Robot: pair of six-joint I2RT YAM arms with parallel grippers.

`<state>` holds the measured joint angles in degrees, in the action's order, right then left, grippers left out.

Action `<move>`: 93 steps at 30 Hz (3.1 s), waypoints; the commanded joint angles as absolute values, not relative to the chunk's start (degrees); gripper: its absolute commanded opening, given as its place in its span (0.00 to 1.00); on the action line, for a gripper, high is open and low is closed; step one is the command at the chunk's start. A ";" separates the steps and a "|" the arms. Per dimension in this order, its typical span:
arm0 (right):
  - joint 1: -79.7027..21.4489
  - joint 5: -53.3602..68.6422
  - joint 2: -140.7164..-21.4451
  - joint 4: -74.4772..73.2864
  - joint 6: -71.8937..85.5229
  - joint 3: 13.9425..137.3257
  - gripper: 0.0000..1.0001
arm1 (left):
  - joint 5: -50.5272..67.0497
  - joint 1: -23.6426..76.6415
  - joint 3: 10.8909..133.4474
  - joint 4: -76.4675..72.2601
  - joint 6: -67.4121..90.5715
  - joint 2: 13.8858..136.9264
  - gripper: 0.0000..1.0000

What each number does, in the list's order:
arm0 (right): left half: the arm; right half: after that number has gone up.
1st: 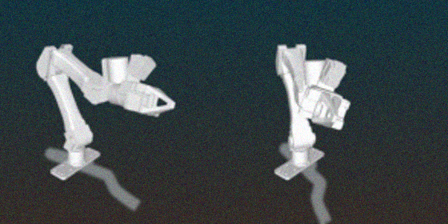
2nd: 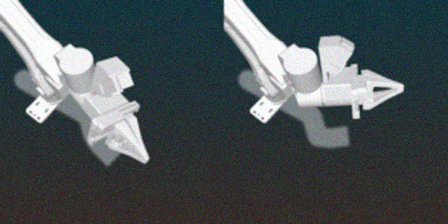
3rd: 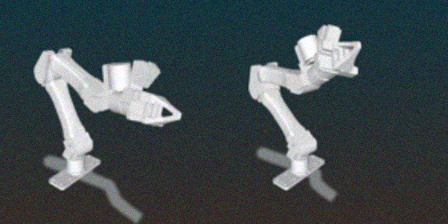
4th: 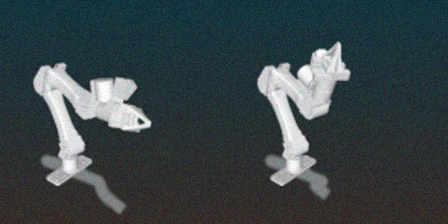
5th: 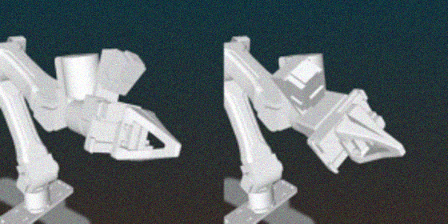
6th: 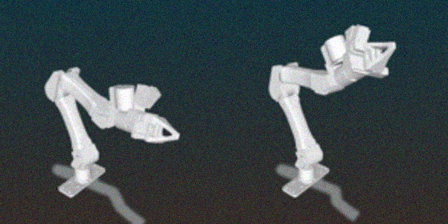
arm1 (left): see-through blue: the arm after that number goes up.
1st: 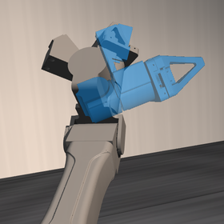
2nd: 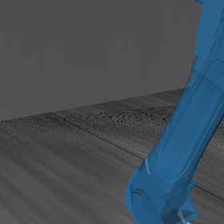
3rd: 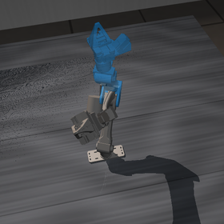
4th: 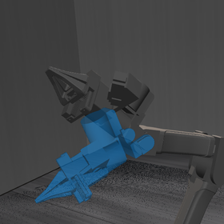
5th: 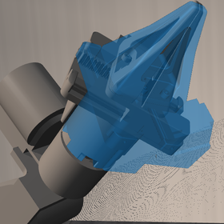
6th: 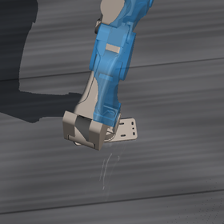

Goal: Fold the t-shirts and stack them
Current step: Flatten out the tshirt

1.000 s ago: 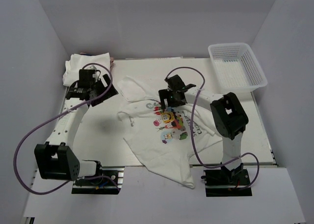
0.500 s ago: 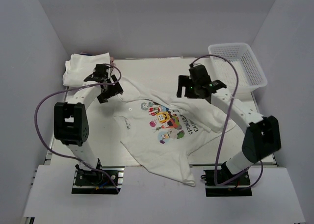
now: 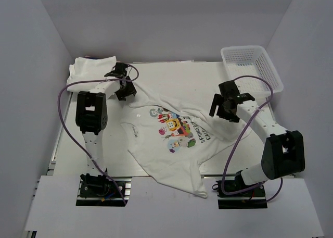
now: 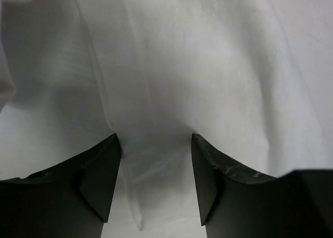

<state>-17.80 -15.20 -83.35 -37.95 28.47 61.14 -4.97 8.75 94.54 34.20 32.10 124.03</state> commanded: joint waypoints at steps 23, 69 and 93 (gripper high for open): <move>-11.52 -16.81 -77.70 -42.90 28.58 50.72 0.90 | -14.16 8.44 105.65 33.84 24.62 125.61 0.00; -11.69 -12.58 -43.68 -56.60 18.02 104.59 0.00 | -10.20 7.82 100.25 10.63 9.94 49.74 0.00; -8.00 -10.72 -77.43 -40.69 27.71 65.56 0.21 | -3.44 5.45 122.13 26.43 28.04 124.15 0.27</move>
<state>-9.02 -11.16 -80.03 -43.38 28.34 63.66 -6.57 6.50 117.54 19.14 23.77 117.60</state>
